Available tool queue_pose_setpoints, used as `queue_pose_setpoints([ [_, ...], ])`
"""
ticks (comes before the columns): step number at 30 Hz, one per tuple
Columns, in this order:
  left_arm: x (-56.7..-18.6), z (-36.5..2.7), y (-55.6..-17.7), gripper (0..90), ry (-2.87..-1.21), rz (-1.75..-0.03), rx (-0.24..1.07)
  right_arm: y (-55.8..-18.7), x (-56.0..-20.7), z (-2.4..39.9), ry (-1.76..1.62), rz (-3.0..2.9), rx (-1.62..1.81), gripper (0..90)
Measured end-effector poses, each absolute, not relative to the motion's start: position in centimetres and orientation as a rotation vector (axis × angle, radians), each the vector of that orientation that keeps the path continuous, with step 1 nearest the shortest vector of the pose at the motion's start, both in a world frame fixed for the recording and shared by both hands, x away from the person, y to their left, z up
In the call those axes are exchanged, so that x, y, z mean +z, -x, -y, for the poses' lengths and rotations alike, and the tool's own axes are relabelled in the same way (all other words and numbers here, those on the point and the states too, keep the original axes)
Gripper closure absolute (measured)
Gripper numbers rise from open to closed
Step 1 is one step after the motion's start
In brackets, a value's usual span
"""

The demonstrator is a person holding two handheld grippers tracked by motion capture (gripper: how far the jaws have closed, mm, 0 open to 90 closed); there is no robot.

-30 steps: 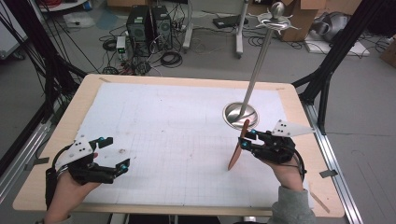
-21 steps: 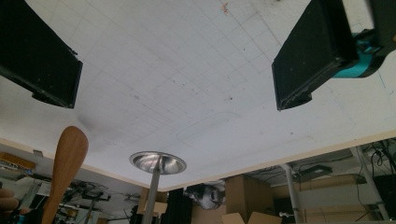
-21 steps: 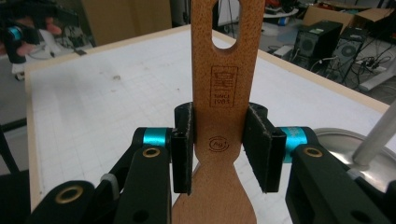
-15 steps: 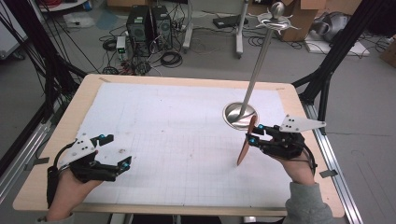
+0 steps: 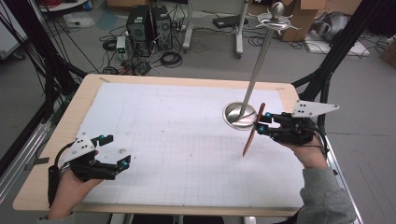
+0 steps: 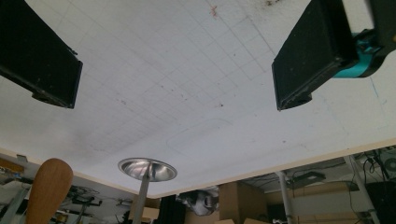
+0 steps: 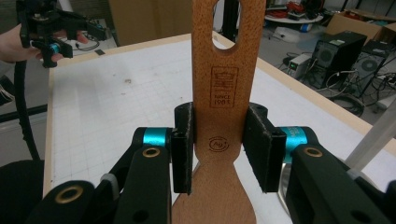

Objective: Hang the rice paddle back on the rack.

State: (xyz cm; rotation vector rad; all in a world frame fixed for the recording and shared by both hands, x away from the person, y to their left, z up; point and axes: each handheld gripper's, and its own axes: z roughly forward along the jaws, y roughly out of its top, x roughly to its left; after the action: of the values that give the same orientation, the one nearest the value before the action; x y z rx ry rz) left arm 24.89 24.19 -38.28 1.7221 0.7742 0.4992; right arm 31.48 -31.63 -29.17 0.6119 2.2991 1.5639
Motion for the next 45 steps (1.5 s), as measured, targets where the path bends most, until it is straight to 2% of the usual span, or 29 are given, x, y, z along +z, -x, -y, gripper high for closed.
queue_pose_setpoints([
  [16, -38.5, -24.5, -24.9, 2.1, -1.732, -0.799, 0.534, -33.8, -25.8, 33.2, -0.62, -2.281, 1.556, 64.8],
  [45, -39.0, -24.8, -25.3, 2.1, -1.727, -0.826, 0.543, -37.8, -22.2, 36.1, -0.742, -2.197, 1.557, 64.9],
])
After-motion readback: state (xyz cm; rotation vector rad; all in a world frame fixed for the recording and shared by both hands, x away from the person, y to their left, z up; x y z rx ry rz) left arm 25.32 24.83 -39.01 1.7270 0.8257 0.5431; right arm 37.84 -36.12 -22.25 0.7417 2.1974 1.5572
